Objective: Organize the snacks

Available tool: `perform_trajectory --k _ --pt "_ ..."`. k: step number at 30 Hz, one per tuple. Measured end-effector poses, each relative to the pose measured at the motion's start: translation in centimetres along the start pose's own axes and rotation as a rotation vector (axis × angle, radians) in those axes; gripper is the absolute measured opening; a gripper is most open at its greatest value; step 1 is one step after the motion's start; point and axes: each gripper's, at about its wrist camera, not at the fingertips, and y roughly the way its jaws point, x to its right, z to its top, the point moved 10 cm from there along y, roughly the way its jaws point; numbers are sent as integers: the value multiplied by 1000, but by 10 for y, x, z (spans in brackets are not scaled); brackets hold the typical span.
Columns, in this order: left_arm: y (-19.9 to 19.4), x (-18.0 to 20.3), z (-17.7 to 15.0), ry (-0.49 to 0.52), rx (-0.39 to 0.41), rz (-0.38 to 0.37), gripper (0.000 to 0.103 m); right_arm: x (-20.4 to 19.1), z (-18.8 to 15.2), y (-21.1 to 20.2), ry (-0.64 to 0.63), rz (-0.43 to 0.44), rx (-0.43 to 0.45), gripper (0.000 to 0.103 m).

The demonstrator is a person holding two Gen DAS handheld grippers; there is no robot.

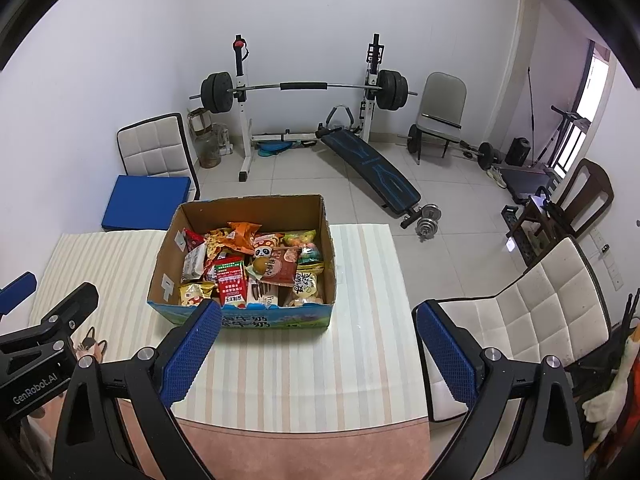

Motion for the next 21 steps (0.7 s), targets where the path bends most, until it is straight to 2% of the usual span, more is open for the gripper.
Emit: perform_trajectory --k 21 --pt "2 -5 1 -1 -5 -18 101 -4 12 -9 -18 7 17 100"
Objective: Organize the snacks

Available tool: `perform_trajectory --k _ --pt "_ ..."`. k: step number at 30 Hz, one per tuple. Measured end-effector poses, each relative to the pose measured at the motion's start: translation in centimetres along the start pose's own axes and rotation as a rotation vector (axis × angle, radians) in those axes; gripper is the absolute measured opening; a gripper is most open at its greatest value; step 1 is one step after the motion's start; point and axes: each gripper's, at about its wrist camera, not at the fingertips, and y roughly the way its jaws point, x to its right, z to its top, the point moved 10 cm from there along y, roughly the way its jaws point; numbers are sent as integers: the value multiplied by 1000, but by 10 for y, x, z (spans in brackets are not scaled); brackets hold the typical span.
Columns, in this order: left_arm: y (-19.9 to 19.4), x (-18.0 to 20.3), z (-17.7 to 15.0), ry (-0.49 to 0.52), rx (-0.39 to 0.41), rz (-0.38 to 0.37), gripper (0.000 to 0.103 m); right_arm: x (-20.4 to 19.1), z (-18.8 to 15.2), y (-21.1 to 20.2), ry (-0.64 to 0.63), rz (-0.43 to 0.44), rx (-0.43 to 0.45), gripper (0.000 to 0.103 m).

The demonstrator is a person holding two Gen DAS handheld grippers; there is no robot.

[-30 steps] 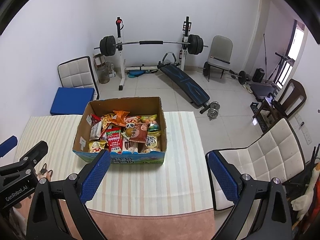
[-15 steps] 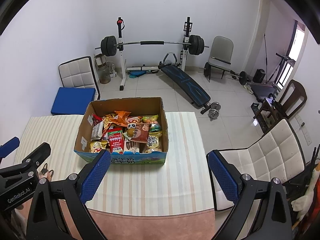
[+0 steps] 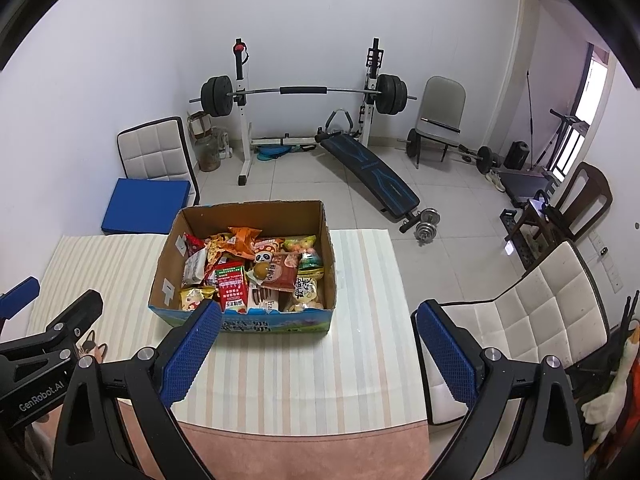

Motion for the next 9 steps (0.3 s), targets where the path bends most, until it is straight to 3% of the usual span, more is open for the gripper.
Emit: perform_trajectory --k 9 --pt "-4 -3 8 9 17 -8 101 1 1 -1 0 -2 3 100"
